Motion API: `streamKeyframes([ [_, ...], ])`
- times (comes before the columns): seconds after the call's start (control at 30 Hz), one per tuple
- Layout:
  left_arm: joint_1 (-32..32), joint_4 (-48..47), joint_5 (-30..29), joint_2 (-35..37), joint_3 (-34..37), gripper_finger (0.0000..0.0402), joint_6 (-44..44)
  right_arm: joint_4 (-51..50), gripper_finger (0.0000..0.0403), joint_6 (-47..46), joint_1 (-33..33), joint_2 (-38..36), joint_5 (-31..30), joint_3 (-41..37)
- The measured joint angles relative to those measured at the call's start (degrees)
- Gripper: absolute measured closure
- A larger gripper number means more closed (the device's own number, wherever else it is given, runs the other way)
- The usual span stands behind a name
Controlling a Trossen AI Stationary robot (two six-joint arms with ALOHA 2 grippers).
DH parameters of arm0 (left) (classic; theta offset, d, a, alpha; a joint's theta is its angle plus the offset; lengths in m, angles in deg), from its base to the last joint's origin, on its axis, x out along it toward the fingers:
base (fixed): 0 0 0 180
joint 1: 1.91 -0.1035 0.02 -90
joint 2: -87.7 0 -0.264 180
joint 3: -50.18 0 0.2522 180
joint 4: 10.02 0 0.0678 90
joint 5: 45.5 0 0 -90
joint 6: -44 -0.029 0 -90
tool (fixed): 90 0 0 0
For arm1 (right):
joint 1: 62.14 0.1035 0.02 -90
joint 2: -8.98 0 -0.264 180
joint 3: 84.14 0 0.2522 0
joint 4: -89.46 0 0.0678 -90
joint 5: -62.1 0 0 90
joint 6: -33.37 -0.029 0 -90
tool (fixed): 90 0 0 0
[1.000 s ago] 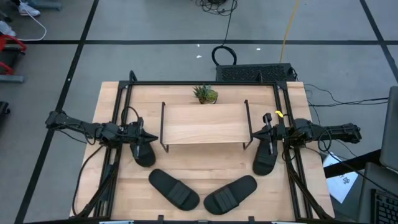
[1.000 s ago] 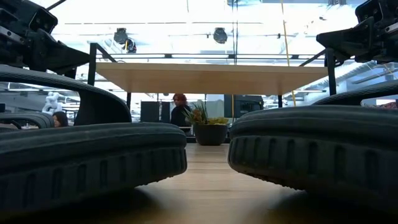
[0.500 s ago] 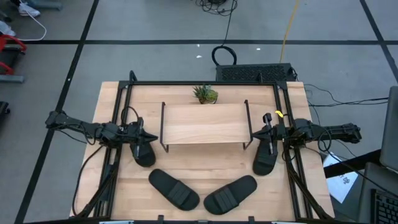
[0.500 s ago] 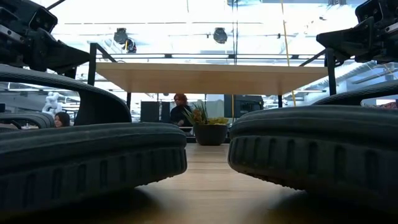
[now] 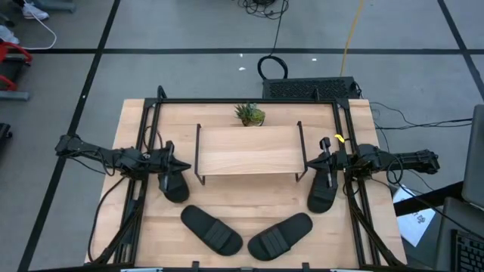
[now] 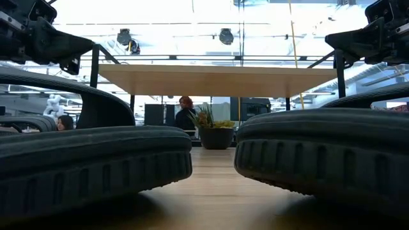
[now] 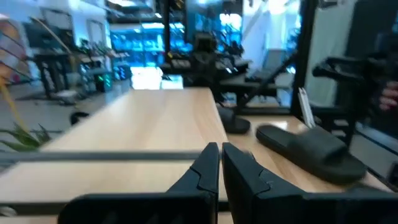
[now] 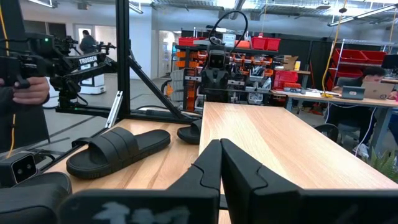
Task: Pick and place slides into the shelf
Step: Put the black slide on the shelf
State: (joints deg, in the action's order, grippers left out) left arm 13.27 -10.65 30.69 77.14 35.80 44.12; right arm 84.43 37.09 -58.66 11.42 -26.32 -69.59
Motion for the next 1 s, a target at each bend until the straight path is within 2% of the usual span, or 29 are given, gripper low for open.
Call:
streamKeyframes([
  [0.1, 0.0, 2.7, -1.7, 0.0, 0.0, 0.038, -1.1, 0.0, 0.0403, 0.0, 0.0, 0.0, 0.0, 0.0],
  [0.2, 0.0, 2.6, -2.9, 0.0, -1.9, 0.038, -6.0, 0.0, 0.0403, 0.0, 0.0, 0.0, 0.0, 0.0],
  [0.33, 0.0, -2.1, -7.3, 0.0, -7.1, 0.038, -11.6, 0.0, 0.0403, 0.0, 0.0, 0.0, 0.0, 0.0],
  [0.4, 0.0, -8.3, -9.2, 0.0, -11.6, 0.038, -11.8, 0.0, 0.0403, 0.0, 0.0, 0.0, 0.0, 0.0],
  [0.53, 0.0, -23.1, -13.6, -0.3, -24.2, 0.038, -6.7, 0.0, 0.0403, 0.0, 0.0, 0.0, 0.0, 0.0],
  [0.63, 0.0, -37.4, -20.8, -1.4, -34.6, 0.0381, -1.1, 0.0, 0.0403, 1.4, 0.0, 0.0, 0.0, 0.0],
  [0.73, 0.0, -54.5, -28.6, -4.0, -43.7, 0.0381, 9.1, 0.0, 0.0403, 5.0, 0.0, 0.0, -0.1, 0.0],
  [0.8, 0.0, -65.1, -28.1, -6.0, -48.8, 0.0381, 15.1, 0.0, 0.0403, 5.8, 0.0, 0.0, -0.2, 0.1],
  [1.0, 0.0, -86.5, -16.4, -10.3, -57.9, 0.0381, 31.8, 0.2, 0.0403, 6.0, 0.0, 0.0, -0.2, 0.1],
])
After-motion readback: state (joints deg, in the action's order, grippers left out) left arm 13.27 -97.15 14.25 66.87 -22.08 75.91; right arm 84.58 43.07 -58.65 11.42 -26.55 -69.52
